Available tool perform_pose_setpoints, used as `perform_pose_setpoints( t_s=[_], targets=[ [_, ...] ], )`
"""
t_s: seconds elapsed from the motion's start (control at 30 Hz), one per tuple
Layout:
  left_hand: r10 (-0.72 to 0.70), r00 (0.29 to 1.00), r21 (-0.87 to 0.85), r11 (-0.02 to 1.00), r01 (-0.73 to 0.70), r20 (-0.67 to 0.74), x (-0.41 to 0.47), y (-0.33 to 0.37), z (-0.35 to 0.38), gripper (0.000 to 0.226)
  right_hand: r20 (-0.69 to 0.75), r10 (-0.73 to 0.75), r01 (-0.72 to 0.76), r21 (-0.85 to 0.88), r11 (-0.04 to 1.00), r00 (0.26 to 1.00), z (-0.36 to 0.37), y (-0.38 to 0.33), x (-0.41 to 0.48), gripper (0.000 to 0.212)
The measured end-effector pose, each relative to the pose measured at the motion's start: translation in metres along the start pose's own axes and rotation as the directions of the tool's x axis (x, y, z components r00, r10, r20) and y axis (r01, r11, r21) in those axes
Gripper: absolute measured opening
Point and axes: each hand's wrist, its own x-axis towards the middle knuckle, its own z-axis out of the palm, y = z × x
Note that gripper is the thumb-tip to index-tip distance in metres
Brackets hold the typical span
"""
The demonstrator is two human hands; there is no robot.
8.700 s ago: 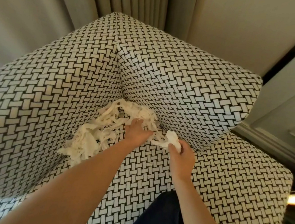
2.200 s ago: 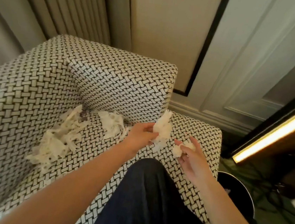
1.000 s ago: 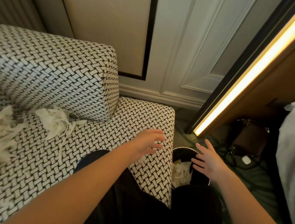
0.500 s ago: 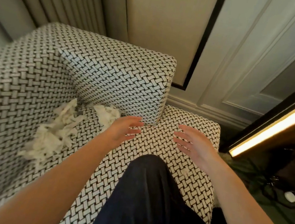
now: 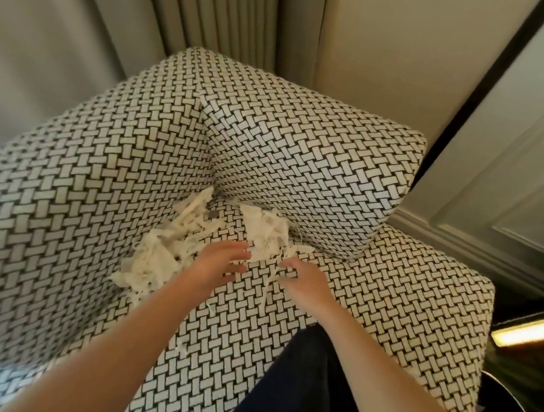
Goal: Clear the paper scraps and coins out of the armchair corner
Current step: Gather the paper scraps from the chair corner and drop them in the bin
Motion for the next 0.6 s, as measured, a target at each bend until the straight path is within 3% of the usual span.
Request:
perform_pose_setpoints(
  t_s=[0.13,0.4,0.5,0.6],
  targets=[
    [-0.029,0.999,-0.025,0.999,0.028,-0.036,0.001,-0.009,-0.008,0.022,0.073,0.055,-0.032,-0.285,0.958,0.996,0.019,0.000,0.015,0.054],
    [-0.068,0.997,-0.054,0.996,0.066,-0.037,0.008,-0.015,-0.011,0.018,0.100,0.046,-0.002,-0.401,0.916,0.994,0.028,0.016,0.034,0.064],
    [-0.038,0.996,-0.050,0.998,0.034,-0.076,0.015,-0.009,-0.011,0.019,0.045,-0.028,0.041,-0.337,0.941,0.999,0.026,0.016,0.032,0.057],
    [0.088,0.991,0.063,0.995,-0.082,-0.104,0.026,0.000,-0.001,0.023,-0.069,-0.084,0.080,-0.053,0.995,0.994,0.019,0.011,0.025,0.046]
  ],
)
